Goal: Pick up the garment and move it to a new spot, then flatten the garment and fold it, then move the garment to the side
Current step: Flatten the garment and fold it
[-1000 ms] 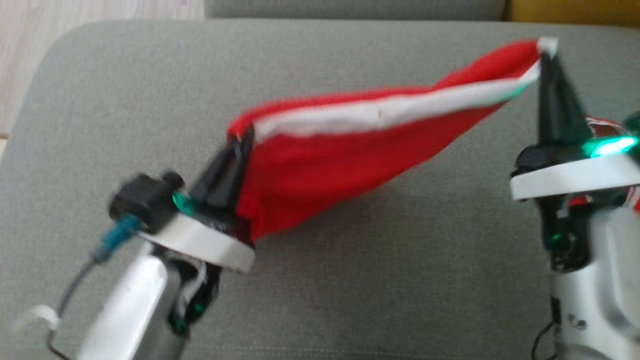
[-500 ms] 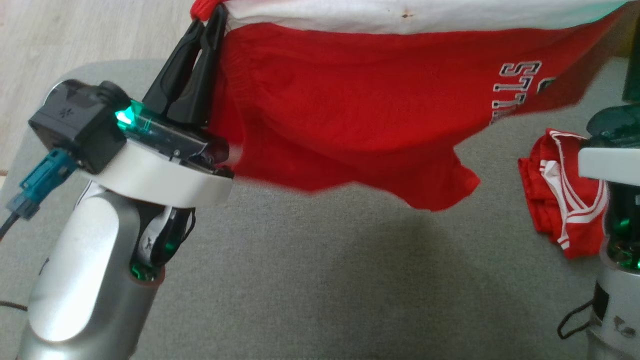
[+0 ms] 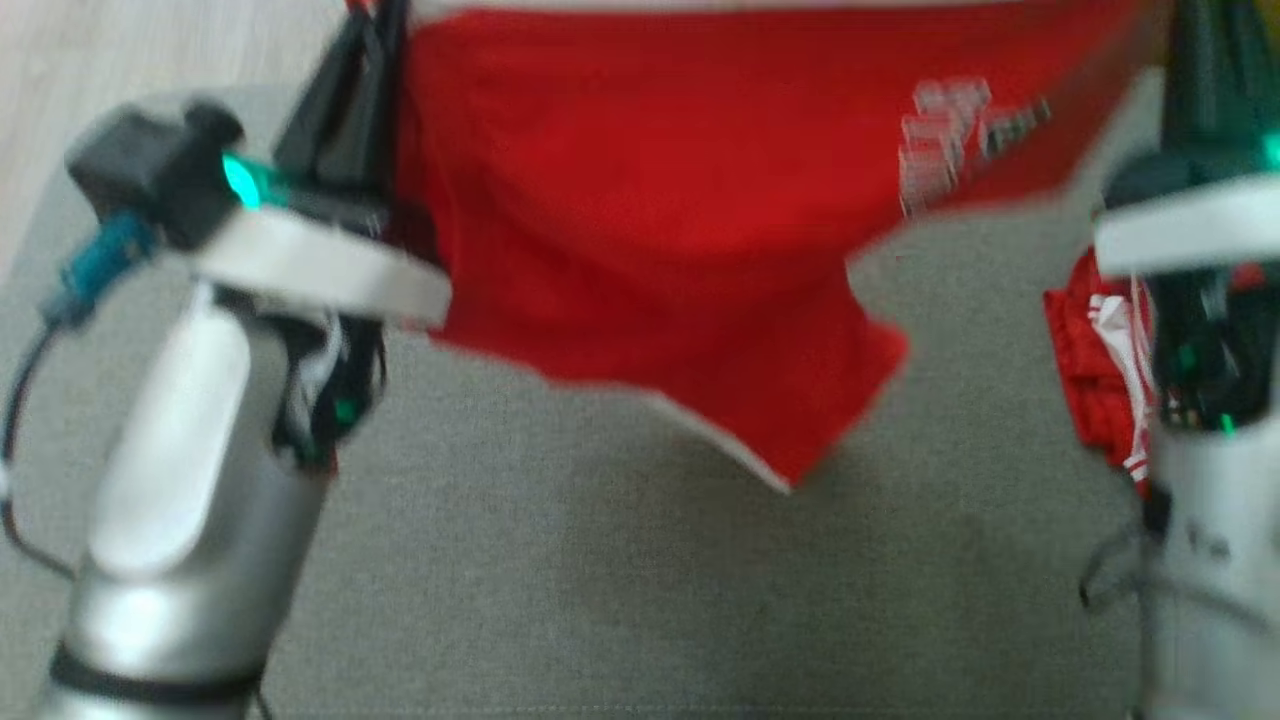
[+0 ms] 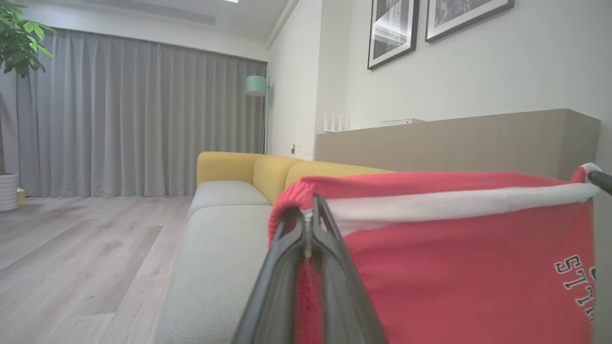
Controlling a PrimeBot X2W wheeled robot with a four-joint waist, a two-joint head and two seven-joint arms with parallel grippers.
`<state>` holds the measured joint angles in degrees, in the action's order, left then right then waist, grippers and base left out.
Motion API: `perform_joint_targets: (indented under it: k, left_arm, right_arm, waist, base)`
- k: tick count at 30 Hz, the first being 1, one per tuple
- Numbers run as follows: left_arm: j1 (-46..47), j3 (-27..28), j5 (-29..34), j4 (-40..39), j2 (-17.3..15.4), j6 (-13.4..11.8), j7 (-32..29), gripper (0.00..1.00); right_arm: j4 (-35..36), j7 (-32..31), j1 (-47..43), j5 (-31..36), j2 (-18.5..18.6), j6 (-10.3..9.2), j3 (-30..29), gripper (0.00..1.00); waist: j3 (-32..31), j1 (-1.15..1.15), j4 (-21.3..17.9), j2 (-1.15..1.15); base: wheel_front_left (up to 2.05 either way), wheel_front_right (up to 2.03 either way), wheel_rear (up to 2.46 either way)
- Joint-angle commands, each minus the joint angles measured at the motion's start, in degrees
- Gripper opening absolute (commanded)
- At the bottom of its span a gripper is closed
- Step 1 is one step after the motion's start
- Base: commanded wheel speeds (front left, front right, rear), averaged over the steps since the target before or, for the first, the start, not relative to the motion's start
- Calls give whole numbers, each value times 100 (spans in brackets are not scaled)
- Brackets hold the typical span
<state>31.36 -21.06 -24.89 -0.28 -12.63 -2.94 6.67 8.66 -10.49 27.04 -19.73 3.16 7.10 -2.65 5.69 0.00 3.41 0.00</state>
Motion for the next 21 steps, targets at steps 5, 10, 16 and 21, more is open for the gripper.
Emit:
perform_joint_targets:
  k: [5, 10, 16, 21]
  left_arm:
    - [1800, 519, -137, 1577, 113, 345, 588, 0]
    - [2892, 684, -97, 2983, 310, 609, 805, 0]
    - [3290, 769, 16, 4648, 564, 753, 830, 0]
    - [3106, 749, 27, 5660, 779, 828, 831, 0]
  right_arm:
    - [-1480, 447, 2045, -169, -28, 39, 468, 0]
    - [-3066, 1057, 3345, -256, -28, 39, 779, 0]
    - [-5002, 1563, 4066, -414, -28, 39, 1508, 0]
    - [-6146, 1777, 4052, -620, -28, 39, 2214, 0]
  waist:
    - [436, 0, 73, 0]
    - [588, 0, 82, 0]
    - [684, 0, 44, 0]
    - [867, 0, 43, 0]
  base:
    - [0, 0, 0]
    - [0, 0, 0]
    - [0, 0, 0]
    - [0, 0, 0]
